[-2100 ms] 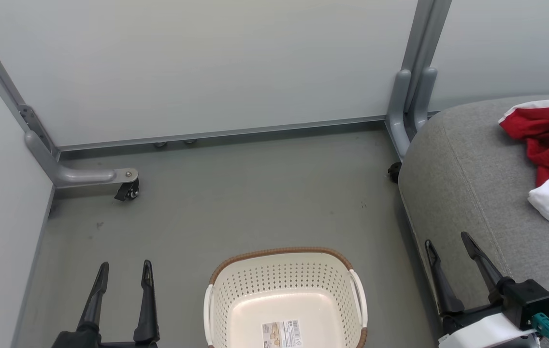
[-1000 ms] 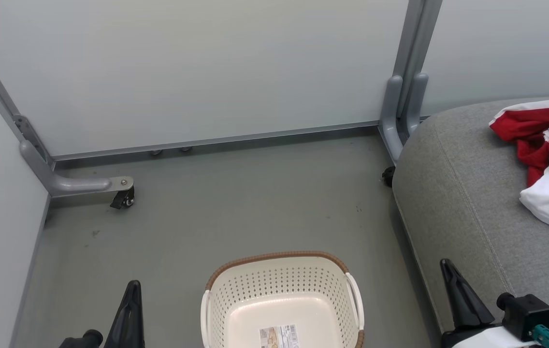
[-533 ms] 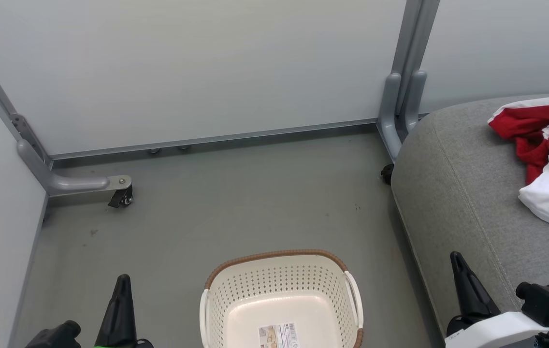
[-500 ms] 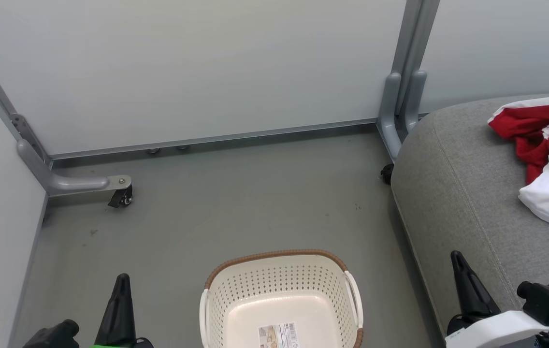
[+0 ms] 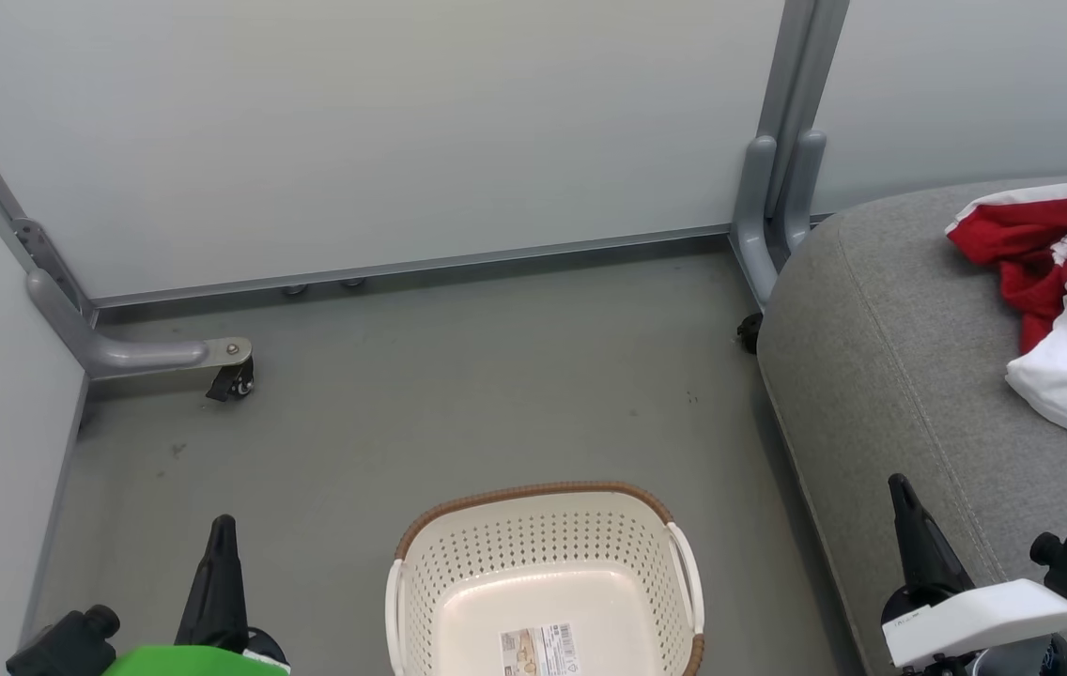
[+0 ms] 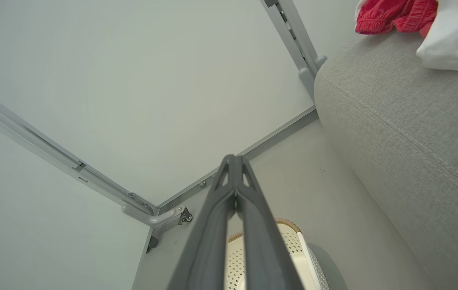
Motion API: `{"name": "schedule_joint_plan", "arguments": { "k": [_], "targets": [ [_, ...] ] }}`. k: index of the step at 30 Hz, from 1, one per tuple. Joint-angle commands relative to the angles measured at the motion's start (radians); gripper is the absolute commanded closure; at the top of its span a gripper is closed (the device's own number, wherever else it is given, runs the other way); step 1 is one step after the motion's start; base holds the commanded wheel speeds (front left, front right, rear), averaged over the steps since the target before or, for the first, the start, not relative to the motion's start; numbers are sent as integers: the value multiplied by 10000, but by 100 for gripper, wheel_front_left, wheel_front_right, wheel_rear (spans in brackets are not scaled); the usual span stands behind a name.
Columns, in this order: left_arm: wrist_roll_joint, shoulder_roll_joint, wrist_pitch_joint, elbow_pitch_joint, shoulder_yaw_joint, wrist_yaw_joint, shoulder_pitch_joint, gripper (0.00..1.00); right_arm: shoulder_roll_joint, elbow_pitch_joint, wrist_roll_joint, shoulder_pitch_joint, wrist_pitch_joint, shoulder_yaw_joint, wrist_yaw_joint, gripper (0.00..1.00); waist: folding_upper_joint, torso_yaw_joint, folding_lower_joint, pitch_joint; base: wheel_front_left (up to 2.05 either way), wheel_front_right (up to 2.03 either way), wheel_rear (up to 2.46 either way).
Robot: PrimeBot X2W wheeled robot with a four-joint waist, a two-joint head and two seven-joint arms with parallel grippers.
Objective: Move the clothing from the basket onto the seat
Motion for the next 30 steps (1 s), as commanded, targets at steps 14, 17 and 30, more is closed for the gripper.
{"name": "schedule_joint_plan", "arguments": {
  "k": [14,17,30],
  "targets": [
    [-2164,153,437,189,200,-116,-740,100,-123,163,2112,-563,474,-187,-5,100,25,-50,0,67,0,0,0],
    [-2510,166,517,239,230,-132,-817,100,-128,210,2464,-611,554,-215,-6,100,27,-60,0,80,0,0,0],
    [-4009,199,865,432,364,-185,-1138,100,-141,409,3938,-857,906,-343,-6,100,34,-106,0,141,0,0,0]
  ]
}}
